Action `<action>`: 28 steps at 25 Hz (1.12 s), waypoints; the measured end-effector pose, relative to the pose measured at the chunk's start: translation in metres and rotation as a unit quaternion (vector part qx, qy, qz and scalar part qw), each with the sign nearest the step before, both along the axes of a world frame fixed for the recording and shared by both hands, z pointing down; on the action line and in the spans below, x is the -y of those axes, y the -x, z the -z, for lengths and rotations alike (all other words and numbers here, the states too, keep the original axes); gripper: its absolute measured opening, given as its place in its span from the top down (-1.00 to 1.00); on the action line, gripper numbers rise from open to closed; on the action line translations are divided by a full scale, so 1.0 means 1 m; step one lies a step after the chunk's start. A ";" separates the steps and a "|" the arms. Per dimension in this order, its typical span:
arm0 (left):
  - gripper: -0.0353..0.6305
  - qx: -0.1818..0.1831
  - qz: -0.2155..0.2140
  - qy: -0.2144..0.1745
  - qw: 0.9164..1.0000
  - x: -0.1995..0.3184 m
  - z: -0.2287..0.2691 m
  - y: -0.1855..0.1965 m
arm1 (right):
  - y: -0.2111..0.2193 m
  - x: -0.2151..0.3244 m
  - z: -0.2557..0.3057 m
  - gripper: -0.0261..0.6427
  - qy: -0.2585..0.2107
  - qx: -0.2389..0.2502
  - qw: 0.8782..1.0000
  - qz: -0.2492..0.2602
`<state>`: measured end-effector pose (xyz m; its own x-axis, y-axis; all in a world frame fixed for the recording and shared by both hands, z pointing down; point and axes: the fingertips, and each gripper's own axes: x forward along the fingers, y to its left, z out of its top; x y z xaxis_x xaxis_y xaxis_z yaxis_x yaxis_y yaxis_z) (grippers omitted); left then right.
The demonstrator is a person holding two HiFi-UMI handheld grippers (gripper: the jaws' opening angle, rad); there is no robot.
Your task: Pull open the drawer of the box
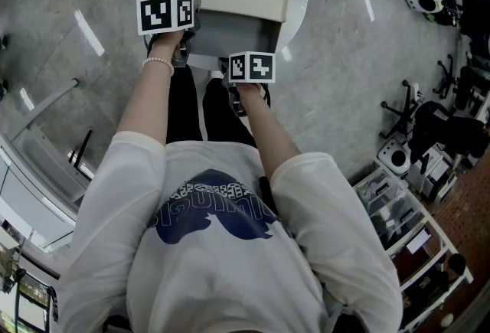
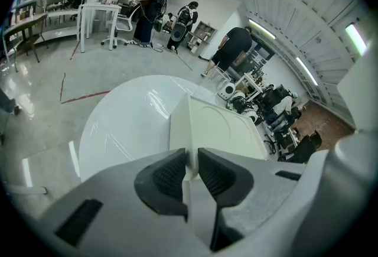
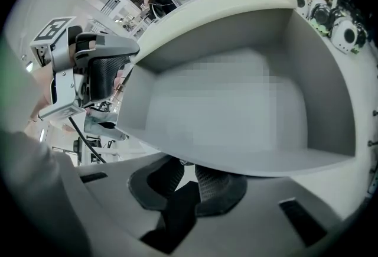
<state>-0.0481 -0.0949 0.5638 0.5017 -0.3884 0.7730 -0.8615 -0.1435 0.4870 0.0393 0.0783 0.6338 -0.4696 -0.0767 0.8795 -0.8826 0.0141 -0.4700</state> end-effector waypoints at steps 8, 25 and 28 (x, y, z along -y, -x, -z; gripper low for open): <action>0.67 -0.001 0.002 -0.002 1.000 0.001 0.001 0.001 | 0.000 0.001 0.001 0.77 -0.001 0.002 1.000 0.000; 0.67 0.014 -0.005 0.000 1.000 -0.001 0.001 0.002 | 0.002 0.001 0.004 0.72 0.000 0.058 0.997 -0.045; 0.67 0.019 -0.005 -0.004 1.000 0.000 0.001 0.000 | 0.003 -0.002 0.010 0.44 0.013 0.103 0.992 -0.079</action>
<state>-0.0484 -0.0949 0.5631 0.4751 -0.3895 0.7890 -0.8783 -0.1552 0.4523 0.0366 0.0804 0.6236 -0.6230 -0.1421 0.7692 -0.7585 -0.1305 -0.6384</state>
